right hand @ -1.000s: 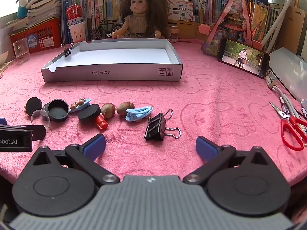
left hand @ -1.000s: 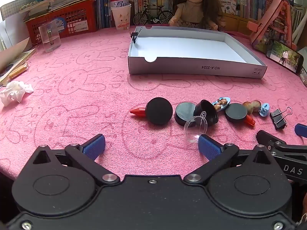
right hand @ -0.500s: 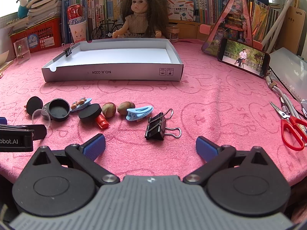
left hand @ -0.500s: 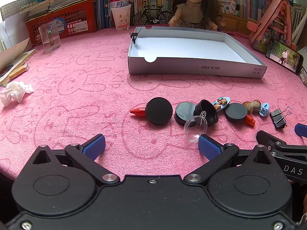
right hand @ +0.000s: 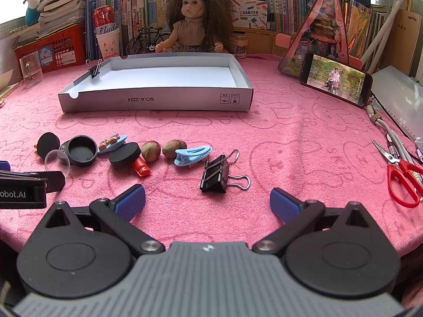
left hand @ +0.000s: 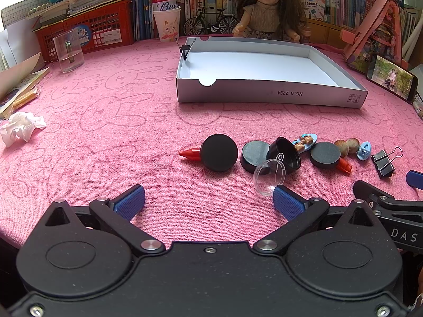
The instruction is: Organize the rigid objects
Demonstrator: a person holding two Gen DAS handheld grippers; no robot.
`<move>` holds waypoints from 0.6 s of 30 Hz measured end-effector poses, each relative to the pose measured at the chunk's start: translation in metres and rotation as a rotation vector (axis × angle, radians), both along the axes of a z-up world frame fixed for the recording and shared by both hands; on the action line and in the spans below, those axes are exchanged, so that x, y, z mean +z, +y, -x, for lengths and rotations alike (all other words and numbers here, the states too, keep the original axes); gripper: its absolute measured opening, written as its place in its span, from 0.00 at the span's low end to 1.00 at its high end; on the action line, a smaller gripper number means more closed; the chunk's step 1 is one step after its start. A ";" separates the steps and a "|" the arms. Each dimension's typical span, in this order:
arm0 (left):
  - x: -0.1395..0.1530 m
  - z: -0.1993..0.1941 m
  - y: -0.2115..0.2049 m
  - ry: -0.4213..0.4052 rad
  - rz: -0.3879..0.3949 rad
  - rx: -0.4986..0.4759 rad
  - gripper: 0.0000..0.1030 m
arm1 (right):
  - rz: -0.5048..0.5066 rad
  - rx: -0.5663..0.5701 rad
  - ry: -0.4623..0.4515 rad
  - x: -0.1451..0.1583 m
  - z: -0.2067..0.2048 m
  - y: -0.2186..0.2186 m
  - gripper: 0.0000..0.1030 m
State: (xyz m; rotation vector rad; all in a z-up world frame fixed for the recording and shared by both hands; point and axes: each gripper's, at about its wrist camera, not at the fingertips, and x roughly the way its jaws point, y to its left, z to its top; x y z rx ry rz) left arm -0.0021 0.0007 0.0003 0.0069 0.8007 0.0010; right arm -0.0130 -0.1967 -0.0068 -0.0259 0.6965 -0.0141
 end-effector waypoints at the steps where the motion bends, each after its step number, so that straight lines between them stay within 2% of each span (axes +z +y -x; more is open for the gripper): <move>1: 0.000 0.000 0.000 0.000 0.000 0.000 1.00 | 0.000 0.000 0.000 0.000 0.000 0.000 1.00; 18: -0.001 -0.001 0.001 -0.004 0.000 0.000 1.00 | 0.000 0.000 0.000 0.000 0.001 0.000 1.00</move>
